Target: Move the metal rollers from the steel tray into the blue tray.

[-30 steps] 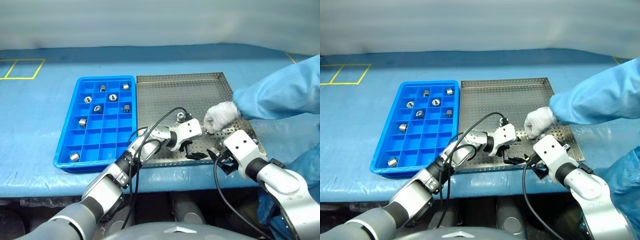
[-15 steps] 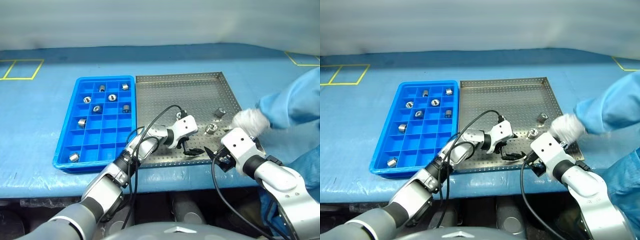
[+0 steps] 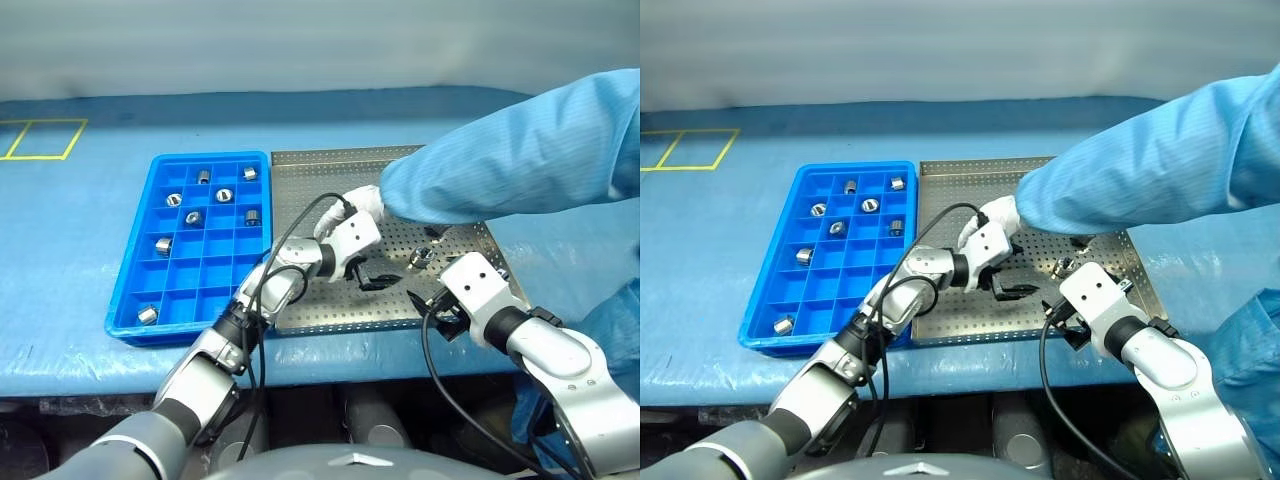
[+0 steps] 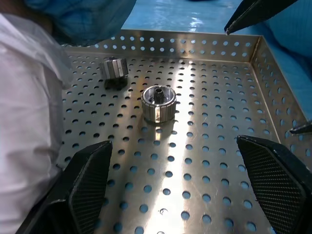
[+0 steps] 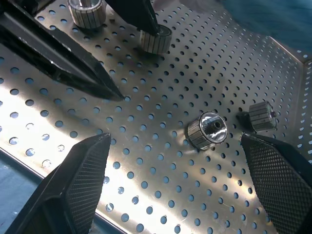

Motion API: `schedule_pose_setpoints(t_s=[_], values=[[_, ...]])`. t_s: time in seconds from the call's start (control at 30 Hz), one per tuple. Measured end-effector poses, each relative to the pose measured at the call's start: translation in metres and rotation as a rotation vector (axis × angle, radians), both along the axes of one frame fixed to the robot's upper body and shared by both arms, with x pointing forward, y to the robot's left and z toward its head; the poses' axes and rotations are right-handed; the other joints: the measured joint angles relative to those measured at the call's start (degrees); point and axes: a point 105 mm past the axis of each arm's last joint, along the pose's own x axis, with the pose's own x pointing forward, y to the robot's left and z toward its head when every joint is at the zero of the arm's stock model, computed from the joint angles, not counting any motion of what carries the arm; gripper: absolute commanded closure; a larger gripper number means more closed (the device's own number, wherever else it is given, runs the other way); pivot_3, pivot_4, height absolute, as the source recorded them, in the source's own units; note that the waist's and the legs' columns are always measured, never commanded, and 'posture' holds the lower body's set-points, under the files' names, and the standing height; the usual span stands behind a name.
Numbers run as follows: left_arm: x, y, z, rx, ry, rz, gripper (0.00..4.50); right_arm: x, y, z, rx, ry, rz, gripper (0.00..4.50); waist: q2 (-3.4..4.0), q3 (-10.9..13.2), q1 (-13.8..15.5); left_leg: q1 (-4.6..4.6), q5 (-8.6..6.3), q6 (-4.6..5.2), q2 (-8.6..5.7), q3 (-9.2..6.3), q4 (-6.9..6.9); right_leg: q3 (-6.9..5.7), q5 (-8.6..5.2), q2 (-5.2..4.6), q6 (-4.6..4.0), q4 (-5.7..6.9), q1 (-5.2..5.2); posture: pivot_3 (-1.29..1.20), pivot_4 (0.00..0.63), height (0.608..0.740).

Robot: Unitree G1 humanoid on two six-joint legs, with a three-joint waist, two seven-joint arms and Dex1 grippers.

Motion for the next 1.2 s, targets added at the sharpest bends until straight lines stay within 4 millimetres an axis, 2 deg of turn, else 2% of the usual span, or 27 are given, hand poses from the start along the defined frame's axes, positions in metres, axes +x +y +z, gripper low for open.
schedule_pose_setpoints(t_s=[0.1, 0.23, 0.33, 0.47, 0.67, 0.83, 1.03, 1.2], values=[[-0.002, 0.01, 0.009, -0.041, 0.004, 0.024, 0.03, 0.001, 0.002, -0.001, 0.002, 0.0, 0.009, 0.0, 0.0, 0.0, 0.2, -0.01, 0.0, 0.0, 0.01, 0.0, 0.01, 0.01, 0.0, 0.02, 0.0, 0.0, 0.01, -0.11, 0.15, 0.74], [0.0, 0.013, 0.033, -0.123, -0.034, 0.047, 0.03, 0.004, 0.004, 0.001, 0.005, -0.011, 0.023, 0.0, 0.0, 0.0, 0.9, 0.0, 0.0, 0.0, 0.0, 0.04, 0.05, 0.07, 0.03, 0.02, 0.05, -0.02, 0.03, -0.1, 0.15, 0.74], [0.011, 0.021, 0.042, -0.139, -0.066, 0.12, 0.03, 0.005, 0.004, 0.0, 0.005, -0.01, 0.025, 0.0, -0.01, 0.0, 1.1, 0.01, 0.0, 0.0, 0.01, 0.03, 0.05, 0.07, 0.04, 0.04, 0.06, -0.01, 0.03, -0.1, 0.15, 0.74], [0.034, 0.03, 0.048, -0.06, -0.144, 0.245, 0.03, 0.01, 0.003, -0.001, 0.008, -0.012, 0.036, 0.0, 0.0, 0.0, 1.2, 0.01, 0.0, 0.0, 0.0, 0.04, 0.07, 0.1, 0.06, 0.05, 0.1, -0.02, 0.04, -0.1, 0.15, 0.74], [0.037, 0.036, 0.013, 0.17, -0.146, 0.236, 0.03, 0.017, 0.02, -0.006, 0.076, -0.016, 0.09, 0.0, -0.01, 0.0, 1.2, -0.01, 0.0, 0.0, 0.01, 0.03, -0.03, 0.11, 0.07, 0.08, 0.1, -0.02, -0.03, -0.11, 0.15, 0.74], [0.037, 0.038, 0.006, 0.235, -0.152, 0.225, 0.03, 0.016, 0.04, -0.005, 0.189, -0.014, 0.151, 0.0, 0.0, 0.0, 1.2, 0.0, 0.0, 0.0, 0.03, 0.04, -0.02, 0.11, 0.07, 0.09, 0.11, -0.02, -0.02, -0.11, 0.15, 0.74], [0.044, 0.055, -0.016, 0.355, -0.125, 0.27, 0.03, 0.016, 0.043, -0.01, 0.208, 0.005, 0.153, 0.0, 0.0, 0.0, 1.1, 0.0, 0.0, 0.0, 0.03, 0.05, -0.01, 0.13, 0.07, 0.09, 0.1, 0.0, -0.04, -0.11, 0.15, 0.74], [0.046, 0.059, -0.017, 0.38, -0.139, 0.282, 0.03, 0.017, 0.046, -0.01, 0.21, 0.005, 0.16, 0.0, 0.0, 0.0, 1.1, 0.0, 0.0, 0.0, 0.03, 0.06, -0.01, 0.13, 0.07, 0.09, 0.1, -0.01, -0.02, -0.11, 0.15, 0.74]])
